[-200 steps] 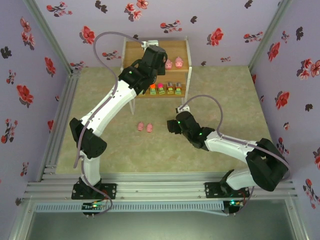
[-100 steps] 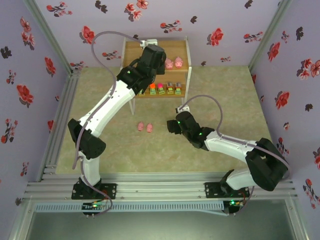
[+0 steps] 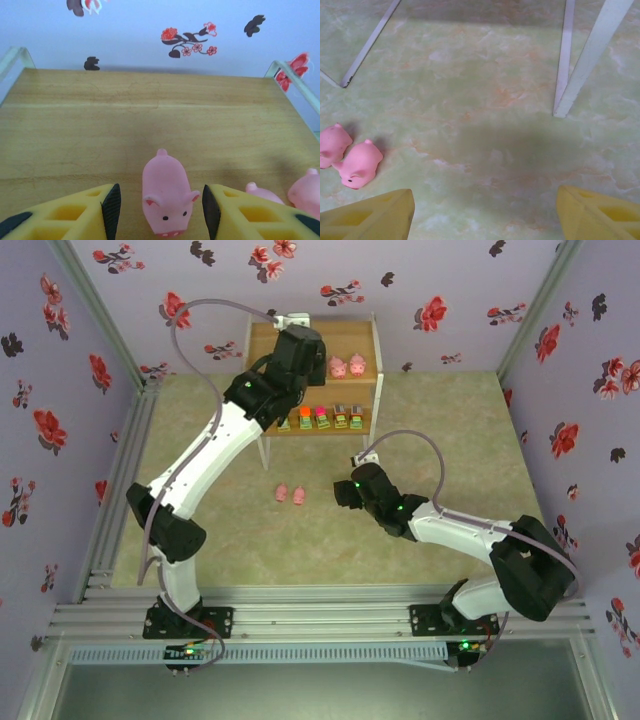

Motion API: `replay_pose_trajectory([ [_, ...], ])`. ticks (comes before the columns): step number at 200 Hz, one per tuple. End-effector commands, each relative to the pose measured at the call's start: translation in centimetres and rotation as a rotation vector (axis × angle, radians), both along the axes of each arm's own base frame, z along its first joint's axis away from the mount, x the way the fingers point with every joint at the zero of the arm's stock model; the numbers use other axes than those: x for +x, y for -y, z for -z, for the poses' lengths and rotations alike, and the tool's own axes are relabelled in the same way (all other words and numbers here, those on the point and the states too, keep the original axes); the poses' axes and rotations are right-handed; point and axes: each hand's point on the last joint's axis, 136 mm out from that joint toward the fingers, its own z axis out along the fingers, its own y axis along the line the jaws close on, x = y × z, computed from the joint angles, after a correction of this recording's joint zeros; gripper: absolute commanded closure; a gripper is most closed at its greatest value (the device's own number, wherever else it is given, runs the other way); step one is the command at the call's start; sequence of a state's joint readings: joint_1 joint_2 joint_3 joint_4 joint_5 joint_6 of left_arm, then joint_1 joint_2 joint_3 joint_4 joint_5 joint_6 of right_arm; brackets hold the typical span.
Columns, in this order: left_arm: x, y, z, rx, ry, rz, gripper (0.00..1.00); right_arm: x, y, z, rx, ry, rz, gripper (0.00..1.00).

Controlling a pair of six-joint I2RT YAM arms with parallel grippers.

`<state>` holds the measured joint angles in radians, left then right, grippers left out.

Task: Place and organize the plastic toys onto the shelf

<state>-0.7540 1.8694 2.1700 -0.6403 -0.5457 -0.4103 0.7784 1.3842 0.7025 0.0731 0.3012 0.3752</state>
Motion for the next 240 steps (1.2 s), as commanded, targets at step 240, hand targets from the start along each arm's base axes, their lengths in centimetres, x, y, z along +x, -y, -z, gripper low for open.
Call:
replay_pose_trajectory([
  [240,-14.4,-6.7,14.9,0.165,-0.144,-0.04,0.47,0.2,0.2,-0.6,0.026,0.003,0.023,0.34],
])
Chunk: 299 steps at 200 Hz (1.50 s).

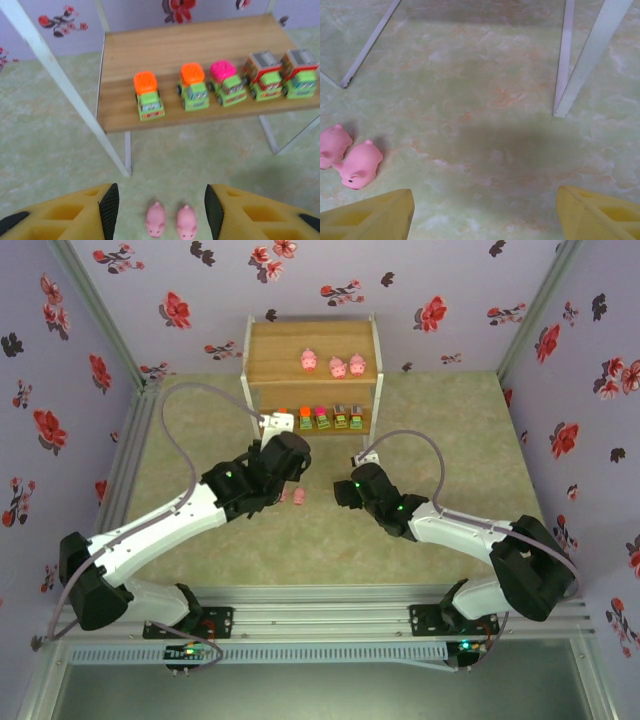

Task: Place and organize the plastic toys onto the shelf

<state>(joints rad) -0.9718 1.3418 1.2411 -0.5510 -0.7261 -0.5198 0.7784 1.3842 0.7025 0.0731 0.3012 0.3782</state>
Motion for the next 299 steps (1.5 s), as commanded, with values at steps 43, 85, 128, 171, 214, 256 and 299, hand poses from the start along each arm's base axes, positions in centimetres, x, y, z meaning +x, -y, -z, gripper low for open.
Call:
replay_pose_trajectory([
  [43,-1.2,-1.7,6.2,-0.016,-0.068,-0.071,0.42,0.1,-0.1,-0.5,0.038,-0.003,0.011,0.34],
  [85,-0.5,-2.7,10.6,-0.062,-0.164,-0.103,0.38,-0.5,-1.2,-1.0,0.094,0.004,-0.057,0.32],
  [128,0.2,-3.2,13.3,-0.06,-0.231,-0.105,0.37,-1.5,-2.9,-1.7,0.163,0.009,-0.163,0.31],
  [171,0.7,-1.6,16.5,-0.027,-0.31,-0.073,0.36,-2.2,-4.0,-2.2,0.164,0.028,-0.226,0.3],
  [214,0.8,-1.9,17.8,-0.036,-0.315,-0.093,0.4,-2.2,-3.9,-2.0,0.157,0.028,-0.218,0.3],
  [256,0.8,-2.1,19.4,-0.014,-0.319,-0.079,0.41,-2.3,-4.1,-2.1,0.159,0.032,-0.225,0.3],
  [299,0.7,-2.6,21.1,-0.031,-0.292,-0.072,0.4,-2.9,-4.7,-2.4,0.141,0.06,-0.259,0.3],
])
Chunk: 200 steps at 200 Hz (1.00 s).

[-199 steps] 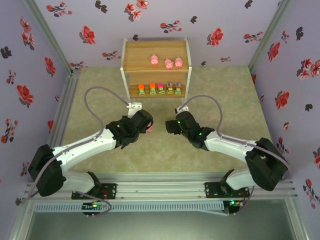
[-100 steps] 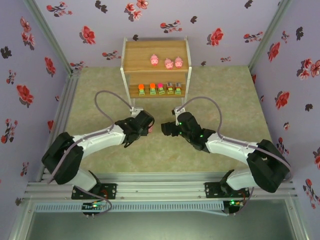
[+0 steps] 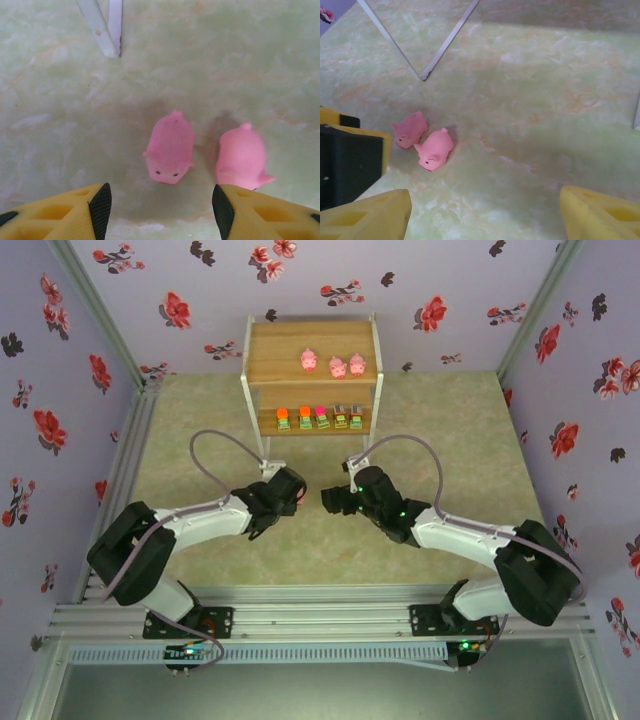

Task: Place and organize the plastic toys onto the shelf

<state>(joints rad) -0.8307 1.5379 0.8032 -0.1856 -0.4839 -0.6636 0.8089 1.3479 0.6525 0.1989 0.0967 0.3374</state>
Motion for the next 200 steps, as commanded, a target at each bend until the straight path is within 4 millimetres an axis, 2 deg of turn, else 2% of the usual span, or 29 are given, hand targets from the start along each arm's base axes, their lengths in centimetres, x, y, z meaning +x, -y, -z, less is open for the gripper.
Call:
replay_pose_trajectory([
  [1,0.6,-0.1,0.8,-0.014,0.029,0.0,0.4,-0.5,-0.7,-1.1,0.01,0.053,-0.039,0.3],
  [200,2.4,-0.1,3.0,-0.043,0.023,0.037,0.42,-0.7,-0.9,-1.2,-0.014,0.07,-0.048,0.3],
])
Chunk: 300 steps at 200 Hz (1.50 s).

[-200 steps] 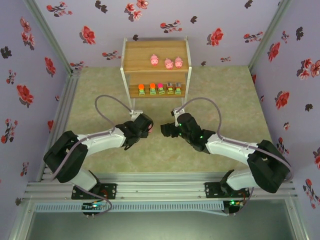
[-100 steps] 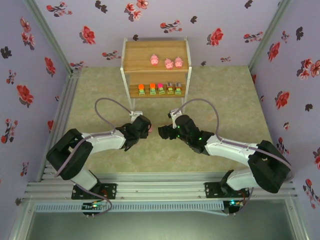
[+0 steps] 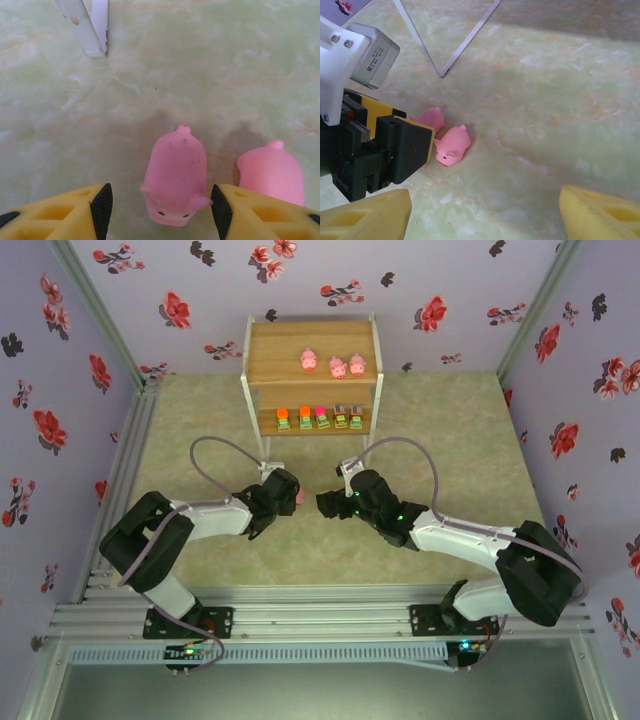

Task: Place and organize the plastic toys onto the shelf

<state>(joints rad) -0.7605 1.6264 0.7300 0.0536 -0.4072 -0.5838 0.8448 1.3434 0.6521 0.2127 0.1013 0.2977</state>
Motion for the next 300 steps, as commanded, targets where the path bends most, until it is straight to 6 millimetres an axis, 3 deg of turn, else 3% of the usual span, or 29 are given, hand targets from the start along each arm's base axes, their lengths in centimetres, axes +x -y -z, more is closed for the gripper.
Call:
replay_pose_trajectory([
  [1,0.5,-0.2,0.1,0.002,0.009,0.004,0.42,0.1,0.1,-0.8,0.001,0.035,0.005,0.3],
  [180,2.4,0.3,0.5,0.016,0.009,0.019,0.5,0.2,0.2,-0.7,-0.006,0.036,0.009,0.3],
  [300,1.6,-0.5,1.8,0.024,-0.019,0.006,0.53,0.2,0.2,-0.6,-0.011,0.034,0.012,0.3],
])
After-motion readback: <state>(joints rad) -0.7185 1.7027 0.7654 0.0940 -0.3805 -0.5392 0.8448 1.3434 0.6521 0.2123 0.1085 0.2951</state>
